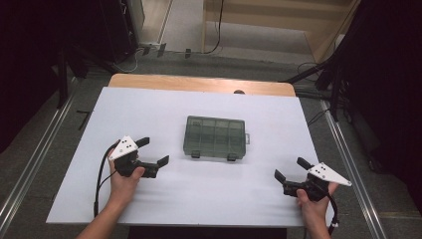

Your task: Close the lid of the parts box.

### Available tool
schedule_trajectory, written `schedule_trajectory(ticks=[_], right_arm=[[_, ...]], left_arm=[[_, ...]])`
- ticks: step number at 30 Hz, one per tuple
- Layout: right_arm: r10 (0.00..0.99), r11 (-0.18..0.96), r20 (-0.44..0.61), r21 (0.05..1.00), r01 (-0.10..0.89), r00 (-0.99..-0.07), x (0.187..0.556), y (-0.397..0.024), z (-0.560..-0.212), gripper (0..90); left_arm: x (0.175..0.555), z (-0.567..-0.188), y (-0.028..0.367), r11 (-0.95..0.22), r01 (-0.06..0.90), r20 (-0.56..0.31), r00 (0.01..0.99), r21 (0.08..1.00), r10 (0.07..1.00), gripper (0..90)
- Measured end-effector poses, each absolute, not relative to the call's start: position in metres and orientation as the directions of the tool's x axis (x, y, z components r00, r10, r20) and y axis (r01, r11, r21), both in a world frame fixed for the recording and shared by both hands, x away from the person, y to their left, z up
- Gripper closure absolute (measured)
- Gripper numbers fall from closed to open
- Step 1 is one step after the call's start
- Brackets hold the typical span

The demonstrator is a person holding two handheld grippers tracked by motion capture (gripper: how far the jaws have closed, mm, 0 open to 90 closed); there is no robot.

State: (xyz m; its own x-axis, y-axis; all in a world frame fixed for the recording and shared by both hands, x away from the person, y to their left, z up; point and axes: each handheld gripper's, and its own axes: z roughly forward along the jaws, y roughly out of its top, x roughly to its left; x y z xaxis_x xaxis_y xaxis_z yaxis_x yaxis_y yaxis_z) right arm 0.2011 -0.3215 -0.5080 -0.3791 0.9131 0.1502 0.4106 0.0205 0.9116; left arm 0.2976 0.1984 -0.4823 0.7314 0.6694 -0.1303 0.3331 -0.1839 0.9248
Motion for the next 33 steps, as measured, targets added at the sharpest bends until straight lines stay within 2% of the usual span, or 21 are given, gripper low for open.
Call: schedule_trajectory(ticks=[17, 25, 33], right_arm=[[0.920, 0.013, 0.150, 0.912, 0.411, -0.362, 0.200, -0.323, -0.508, 0.0], [0.924, -0.004, 0.160, 0.912, 0.409, -0.346, 0.199, -0.324, -0.508, 0.0], [0.929, -0.010, 0.161, 0.911, 0.412, -0.334, 0.196, -0.327, -0.507, 0.0]], left_arm=[[0.279, -0.485, 0.245, -0.192, 0.360, -0.105, 0.662, 0.913, 0.742, 0.0], [0.270, -0.484, 0.272, -0.141, 0.369, -0.129, 0.617, 0.919, 0.776, 0.0], [0.259, -0.487, 0.288, -0.159, 0.377, -0.106, 0.593, 0.912, 0.798, 0.0]])
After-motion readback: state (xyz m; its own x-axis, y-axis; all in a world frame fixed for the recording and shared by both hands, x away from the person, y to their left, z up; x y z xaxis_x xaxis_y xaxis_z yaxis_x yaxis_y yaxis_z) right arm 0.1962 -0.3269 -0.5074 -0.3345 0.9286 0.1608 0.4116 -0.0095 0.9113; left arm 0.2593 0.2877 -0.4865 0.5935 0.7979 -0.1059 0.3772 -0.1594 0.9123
